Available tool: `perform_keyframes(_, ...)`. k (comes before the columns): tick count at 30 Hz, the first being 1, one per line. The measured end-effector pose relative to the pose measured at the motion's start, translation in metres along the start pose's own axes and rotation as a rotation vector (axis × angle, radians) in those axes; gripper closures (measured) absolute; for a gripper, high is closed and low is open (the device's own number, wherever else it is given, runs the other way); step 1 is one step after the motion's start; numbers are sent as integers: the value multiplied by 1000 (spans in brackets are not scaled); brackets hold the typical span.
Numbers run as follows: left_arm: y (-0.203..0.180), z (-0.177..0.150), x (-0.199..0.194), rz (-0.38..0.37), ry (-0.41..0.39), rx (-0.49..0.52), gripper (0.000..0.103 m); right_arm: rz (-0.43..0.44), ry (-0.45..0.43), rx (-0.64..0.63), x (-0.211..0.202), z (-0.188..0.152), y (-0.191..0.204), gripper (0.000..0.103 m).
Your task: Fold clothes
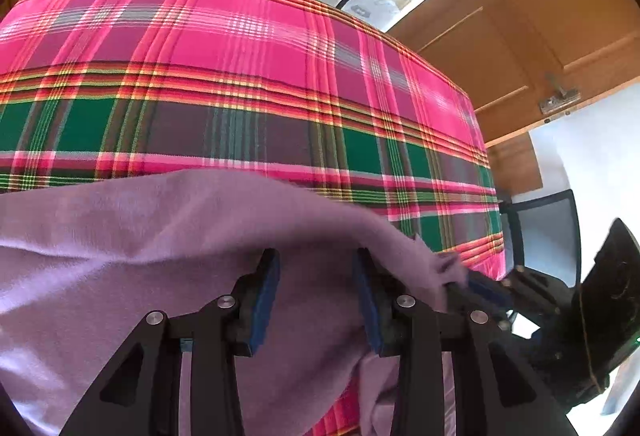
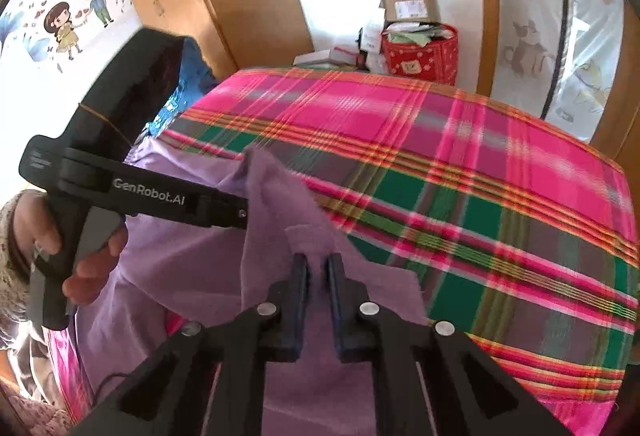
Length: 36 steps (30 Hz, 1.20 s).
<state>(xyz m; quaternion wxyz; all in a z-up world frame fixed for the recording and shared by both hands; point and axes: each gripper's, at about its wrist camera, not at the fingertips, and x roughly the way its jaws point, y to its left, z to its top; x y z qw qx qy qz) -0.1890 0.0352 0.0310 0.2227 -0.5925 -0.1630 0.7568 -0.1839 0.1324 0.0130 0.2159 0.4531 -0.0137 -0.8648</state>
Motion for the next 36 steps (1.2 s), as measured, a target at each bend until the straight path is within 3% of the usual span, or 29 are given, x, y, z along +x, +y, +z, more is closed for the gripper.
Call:
perform_keyframes(20,-24,14,4,-21,-6,-11,64,-151,-185,200,-92,-11,-82,95)
perform_keyframes(36,-16,37,6,-32,-43,-97,64,-474,-314,466,-172,-54,-195,95)
